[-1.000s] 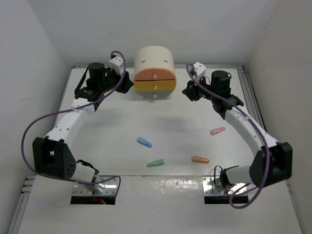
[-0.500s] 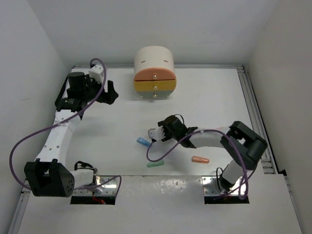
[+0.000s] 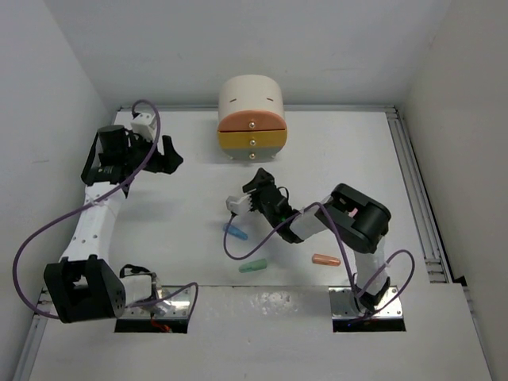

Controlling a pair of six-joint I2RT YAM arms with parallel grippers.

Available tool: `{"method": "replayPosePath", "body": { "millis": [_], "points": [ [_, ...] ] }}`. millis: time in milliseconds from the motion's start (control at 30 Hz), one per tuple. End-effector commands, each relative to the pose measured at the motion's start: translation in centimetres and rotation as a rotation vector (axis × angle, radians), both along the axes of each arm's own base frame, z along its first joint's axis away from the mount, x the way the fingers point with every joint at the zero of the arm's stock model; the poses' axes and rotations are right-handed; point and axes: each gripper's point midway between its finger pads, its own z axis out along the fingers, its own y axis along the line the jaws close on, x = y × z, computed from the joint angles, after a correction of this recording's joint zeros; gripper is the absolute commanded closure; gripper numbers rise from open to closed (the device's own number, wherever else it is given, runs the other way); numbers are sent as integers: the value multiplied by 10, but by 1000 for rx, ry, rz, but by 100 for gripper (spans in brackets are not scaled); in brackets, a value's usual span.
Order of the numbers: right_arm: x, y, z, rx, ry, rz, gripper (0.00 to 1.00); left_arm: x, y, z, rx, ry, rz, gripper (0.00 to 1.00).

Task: Sort the stationery into containers
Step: Open the drawer in the storage box.

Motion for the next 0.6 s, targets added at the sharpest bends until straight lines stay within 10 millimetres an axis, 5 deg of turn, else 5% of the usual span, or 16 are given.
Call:
{"method": "replayPosePath", "body": {
  "millis": [0, 33, 100, 267, 567],
  "points": [
    [19, 13, 59, 117, -210, -9, 50, 8, 4, -3, -83, 11, 21, 18],
    [22, 15, 48, 103, -211, -10, 50, 8, 3, -4, -106, 25, 7, 18],
    [28, 19, 60, 128, -274, -13, 50, 8, 3, -12, -157, 59, -3, 18],
    [37, 18, 52, 136, -295, -41, 50, 7, 7, -20, -227, 84, -7, 18],
    [47, 18, 39, 171, -354, -45, 51, 7, 15, 1, -166, -14, 15, 17]
  ]
}}
